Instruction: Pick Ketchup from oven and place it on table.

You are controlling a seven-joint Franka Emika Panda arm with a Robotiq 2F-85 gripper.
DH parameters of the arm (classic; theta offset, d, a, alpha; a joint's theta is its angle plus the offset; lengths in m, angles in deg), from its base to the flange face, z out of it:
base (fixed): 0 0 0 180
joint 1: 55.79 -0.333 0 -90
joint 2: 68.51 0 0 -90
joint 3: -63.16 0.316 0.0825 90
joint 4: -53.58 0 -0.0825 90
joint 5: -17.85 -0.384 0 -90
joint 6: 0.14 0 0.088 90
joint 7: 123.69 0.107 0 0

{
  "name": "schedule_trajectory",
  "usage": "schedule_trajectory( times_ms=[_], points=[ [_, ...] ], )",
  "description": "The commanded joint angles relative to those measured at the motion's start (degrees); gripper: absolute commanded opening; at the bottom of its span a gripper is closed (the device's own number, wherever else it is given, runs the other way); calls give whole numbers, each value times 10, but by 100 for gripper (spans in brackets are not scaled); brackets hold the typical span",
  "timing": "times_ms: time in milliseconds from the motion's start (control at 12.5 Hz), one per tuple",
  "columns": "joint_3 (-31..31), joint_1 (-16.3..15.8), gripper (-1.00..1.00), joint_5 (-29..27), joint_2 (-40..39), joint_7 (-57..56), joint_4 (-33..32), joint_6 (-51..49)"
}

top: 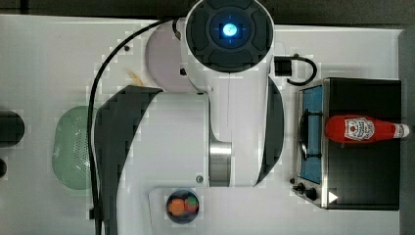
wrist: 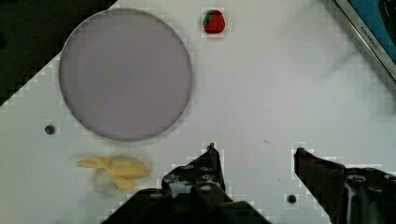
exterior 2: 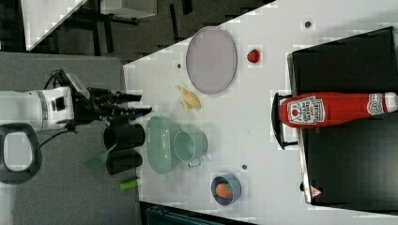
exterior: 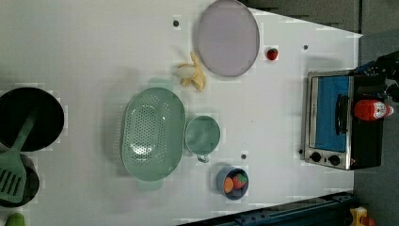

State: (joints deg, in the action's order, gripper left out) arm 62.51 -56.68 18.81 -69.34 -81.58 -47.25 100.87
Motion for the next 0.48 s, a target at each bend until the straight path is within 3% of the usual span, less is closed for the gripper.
schedule_trajectory(
  times_ms=[80,240,480],
  points=[
    [-17,26,58,-4,200,15,-94,-119],
    [-19,26,99,-4,199,14,-94,-117],
    [-43,33,100,-4,196,14,-94,-102]
  ],
)
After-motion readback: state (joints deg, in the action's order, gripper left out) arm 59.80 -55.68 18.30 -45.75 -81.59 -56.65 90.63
